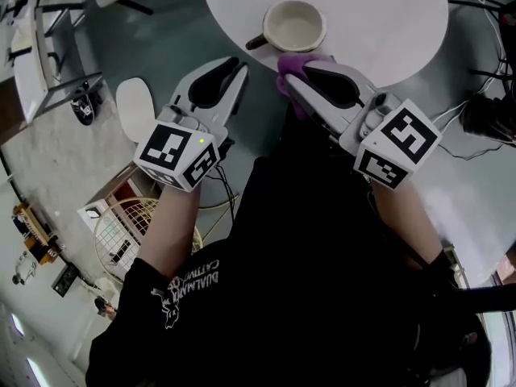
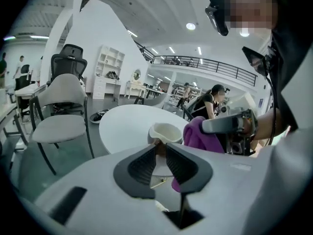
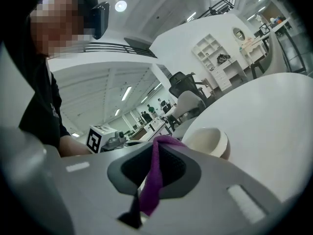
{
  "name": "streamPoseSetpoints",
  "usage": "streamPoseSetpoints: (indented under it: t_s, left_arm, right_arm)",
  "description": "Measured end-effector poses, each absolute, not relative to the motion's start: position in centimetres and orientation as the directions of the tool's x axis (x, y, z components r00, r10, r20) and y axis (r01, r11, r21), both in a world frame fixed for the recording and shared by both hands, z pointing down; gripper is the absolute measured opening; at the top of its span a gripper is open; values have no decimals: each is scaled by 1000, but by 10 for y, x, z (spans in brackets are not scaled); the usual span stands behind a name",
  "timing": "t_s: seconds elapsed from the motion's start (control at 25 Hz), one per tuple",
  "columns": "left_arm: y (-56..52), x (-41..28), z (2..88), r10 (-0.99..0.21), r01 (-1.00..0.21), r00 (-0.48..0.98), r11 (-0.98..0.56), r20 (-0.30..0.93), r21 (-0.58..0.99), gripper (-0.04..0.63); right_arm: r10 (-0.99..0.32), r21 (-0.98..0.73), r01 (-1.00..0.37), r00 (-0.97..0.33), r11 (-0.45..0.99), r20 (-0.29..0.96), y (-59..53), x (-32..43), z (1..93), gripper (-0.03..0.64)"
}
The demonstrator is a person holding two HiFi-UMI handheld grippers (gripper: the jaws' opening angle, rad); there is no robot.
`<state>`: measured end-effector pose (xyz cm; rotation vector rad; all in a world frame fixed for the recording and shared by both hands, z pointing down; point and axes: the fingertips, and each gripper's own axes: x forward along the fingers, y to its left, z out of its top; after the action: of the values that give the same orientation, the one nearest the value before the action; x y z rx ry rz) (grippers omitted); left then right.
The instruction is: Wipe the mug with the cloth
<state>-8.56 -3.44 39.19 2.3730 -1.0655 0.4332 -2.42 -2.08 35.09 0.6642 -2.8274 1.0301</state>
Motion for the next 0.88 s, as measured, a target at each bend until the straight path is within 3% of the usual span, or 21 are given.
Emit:
streamPoseSetpoints:
  t_s: [0.2, 0.28, 0.44, 0.88]
  left_arm:
    - [-54, -80, 414, -538, -723, 653, -652, 532, 229, 191]
    - [-57, -74, 420, -498, -689, 663, -698, 559, 195, 207]
    - [-64, -61, 431, -437, -631, 670, -761, 600, 149, 202]
    - [-72, -55, 437, -403, -605, 703, -772, 586, 195, 106]
  right_arm:
    - [-344, -629, -412, -909, 659, 235, -24, -27, 368, 32]
    - [-327, -651, -403, -913, 643, 243, -21, -32, 374, 32]
    - [-291, -688, -387, -921, 614, 259, -16, -42, 386, 32]
    - [-298, -754, -380, -921, 536, 252, -31, -48, 396, 32]
